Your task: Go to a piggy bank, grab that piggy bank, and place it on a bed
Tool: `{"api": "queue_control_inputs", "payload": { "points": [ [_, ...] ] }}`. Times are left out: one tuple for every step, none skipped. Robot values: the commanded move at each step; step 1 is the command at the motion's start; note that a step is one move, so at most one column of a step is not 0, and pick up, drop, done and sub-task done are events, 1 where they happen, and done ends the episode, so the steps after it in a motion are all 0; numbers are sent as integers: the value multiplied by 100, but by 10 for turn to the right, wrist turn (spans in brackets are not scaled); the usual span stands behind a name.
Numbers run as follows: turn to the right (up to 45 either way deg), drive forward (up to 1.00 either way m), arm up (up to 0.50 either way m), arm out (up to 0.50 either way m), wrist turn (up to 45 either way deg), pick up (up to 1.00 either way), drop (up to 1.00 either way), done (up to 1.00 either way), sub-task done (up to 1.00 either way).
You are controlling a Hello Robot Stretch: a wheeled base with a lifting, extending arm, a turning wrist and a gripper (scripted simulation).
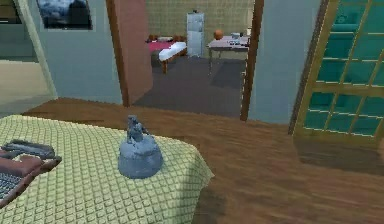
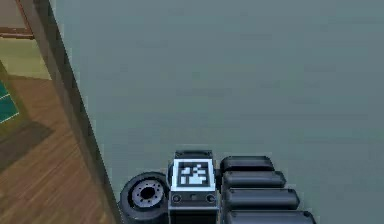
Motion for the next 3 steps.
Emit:
{"api": "queue_control_inputs", "payload": {
  "points": [
    [-450,0,0,0,0,0,0,0,0],
    [-450,0,0,0,0,0,0,0,0],
    [-450,0,0,0,0,0,0,0,0]
  ]
}}
